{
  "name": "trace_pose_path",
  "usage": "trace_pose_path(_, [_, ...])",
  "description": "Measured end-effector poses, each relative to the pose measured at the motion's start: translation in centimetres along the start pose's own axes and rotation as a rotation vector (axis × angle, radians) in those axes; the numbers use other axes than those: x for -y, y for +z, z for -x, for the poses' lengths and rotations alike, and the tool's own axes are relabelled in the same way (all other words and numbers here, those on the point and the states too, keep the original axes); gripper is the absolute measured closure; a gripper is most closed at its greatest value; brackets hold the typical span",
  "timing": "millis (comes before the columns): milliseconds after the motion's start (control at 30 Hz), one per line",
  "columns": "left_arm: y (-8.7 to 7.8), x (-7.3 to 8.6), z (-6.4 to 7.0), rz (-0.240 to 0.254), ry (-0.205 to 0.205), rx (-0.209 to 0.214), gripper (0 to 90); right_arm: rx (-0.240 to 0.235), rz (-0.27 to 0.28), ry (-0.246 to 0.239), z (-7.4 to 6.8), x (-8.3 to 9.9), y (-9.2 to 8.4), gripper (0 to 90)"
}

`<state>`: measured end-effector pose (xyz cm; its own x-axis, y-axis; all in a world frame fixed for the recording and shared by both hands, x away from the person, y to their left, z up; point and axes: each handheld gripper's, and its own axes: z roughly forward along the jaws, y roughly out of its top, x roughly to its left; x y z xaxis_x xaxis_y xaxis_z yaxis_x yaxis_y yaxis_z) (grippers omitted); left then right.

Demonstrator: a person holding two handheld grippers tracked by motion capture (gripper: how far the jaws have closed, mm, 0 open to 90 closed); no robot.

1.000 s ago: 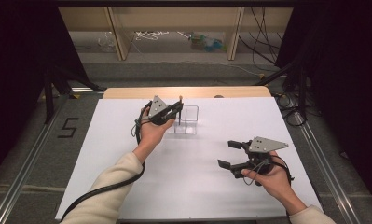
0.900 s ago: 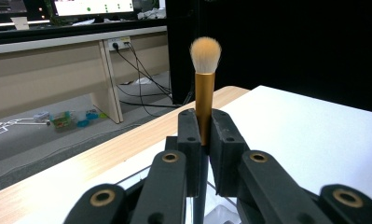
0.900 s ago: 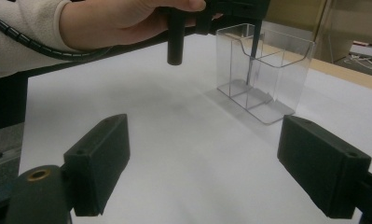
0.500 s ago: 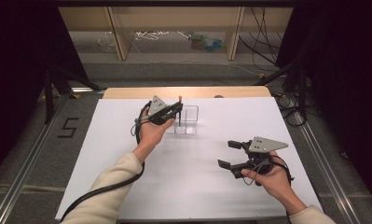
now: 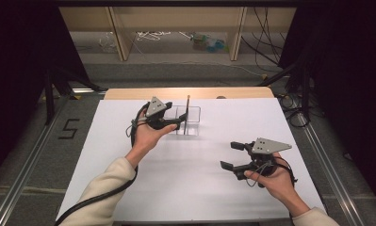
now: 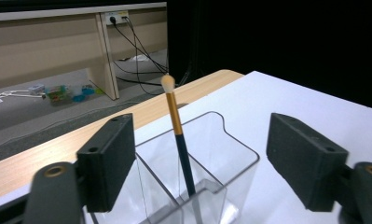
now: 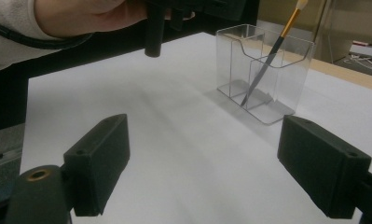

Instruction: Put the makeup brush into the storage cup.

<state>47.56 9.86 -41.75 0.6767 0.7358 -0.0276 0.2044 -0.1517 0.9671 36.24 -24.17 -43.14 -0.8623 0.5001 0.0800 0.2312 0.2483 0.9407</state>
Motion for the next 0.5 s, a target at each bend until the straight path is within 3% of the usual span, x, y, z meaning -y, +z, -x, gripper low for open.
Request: trace_pose_path(500, [-3.7, 0.0, 0.5, 0.031, -0.001, 0.04, 17.0, 0.01, -0.013, -0.004, -0.1, 0.0, -0.1, 17.3])
